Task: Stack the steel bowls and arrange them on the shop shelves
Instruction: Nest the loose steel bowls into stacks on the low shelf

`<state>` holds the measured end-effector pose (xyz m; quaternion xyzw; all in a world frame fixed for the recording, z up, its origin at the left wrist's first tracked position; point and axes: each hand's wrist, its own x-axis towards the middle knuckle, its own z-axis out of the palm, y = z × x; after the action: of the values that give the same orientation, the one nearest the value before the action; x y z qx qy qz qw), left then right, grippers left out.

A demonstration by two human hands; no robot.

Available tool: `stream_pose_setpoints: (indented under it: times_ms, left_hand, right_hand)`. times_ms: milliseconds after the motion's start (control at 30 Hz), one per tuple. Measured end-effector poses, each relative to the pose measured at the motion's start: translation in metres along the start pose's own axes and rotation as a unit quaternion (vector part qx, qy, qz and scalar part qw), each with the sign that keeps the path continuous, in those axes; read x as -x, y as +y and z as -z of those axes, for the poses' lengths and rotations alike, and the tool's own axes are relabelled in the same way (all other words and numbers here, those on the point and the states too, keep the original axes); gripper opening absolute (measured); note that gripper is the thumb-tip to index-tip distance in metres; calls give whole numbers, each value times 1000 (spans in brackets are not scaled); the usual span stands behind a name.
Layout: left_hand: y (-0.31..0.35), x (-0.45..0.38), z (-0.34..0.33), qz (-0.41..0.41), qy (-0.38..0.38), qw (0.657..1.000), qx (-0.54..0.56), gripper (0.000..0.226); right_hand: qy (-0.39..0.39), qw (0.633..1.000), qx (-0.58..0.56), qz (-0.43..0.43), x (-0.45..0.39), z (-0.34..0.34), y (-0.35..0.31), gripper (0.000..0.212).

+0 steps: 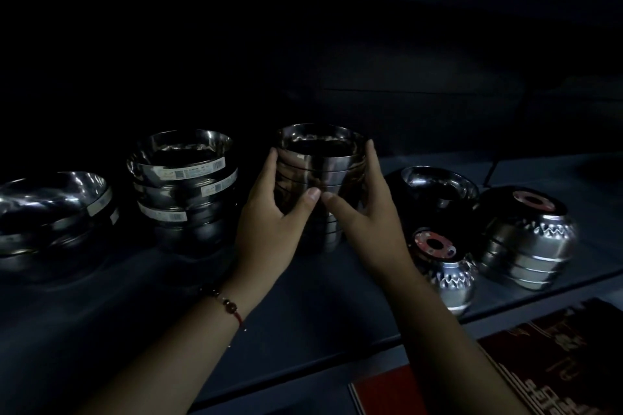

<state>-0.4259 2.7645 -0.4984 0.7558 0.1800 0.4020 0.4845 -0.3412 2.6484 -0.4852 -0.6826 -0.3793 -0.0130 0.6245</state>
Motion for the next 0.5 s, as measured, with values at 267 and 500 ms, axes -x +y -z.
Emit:
stream_pose_setpoints:
  times_ms: [267, 500]
  left_hand:
    - [3, 28, 20, -104, -43, 970, -218, 73]
    - [16, 66, -4, -208, -152, 909, -329, 61]
  right_hand:
    - [-92, 963, 251, 19, 27, 25, -4, 89]
    - [-135, 871, 472, -8, 69, 73, -11, 80]
